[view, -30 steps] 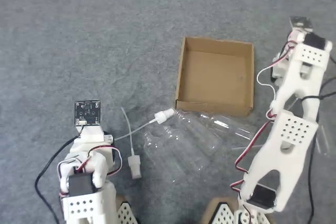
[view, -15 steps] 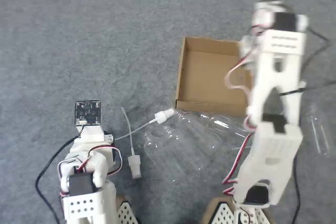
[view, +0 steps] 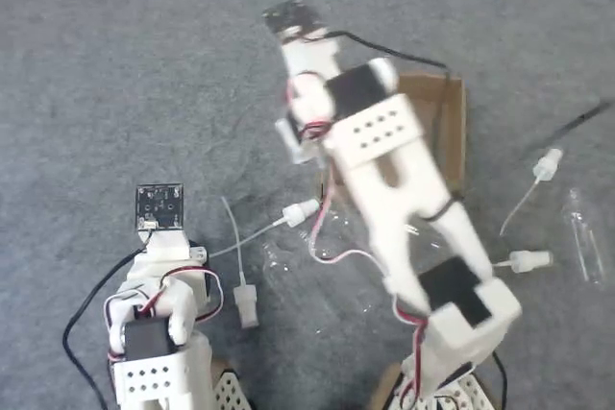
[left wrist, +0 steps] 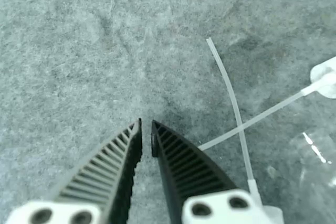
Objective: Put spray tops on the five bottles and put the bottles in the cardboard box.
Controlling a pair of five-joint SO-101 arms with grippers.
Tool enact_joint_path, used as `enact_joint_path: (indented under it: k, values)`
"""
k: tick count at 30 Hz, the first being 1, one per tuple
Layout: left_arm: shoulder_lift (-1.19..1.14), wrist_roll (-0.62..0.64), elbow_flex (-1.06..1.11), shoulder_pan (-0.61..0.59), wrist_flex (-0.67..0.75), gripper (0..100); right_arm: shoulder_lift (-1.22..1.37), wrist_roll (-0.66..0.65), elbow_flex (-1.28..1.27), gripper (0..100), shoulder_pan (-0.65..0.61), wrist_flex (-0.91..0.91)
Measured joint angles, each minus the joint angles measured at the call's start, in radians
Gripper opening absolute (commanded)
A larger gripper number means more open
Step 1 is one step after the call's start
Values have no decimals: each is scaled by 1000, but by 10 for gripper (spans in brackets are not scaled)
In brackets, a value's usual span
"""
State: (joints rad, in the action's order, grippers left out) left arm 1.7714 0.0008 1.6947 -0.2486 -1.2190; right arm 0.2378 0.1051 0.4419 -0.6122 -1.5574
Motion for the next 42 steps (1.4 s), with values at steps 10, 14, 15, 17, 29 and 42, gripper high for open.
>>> enact_joint_path:
  k: [10,14,15,17,29,42]
  values:
    - [0,0,0,0,0,23,261,583,0,118,-95,204]
    - [0,0,0,0,0,23,325,727,0,125,-94,216]
    - [0,0,0,0,0,23,342,735,0,132,-94,219]
    - [0,0,0,0,0,23,365,741,0,162,-94,219]
    - [0,0,0,0,0,23,256,592,0,141,-94,189]
    - [0,0,0,0,0,23,-84,-97,0,59,40,-100]
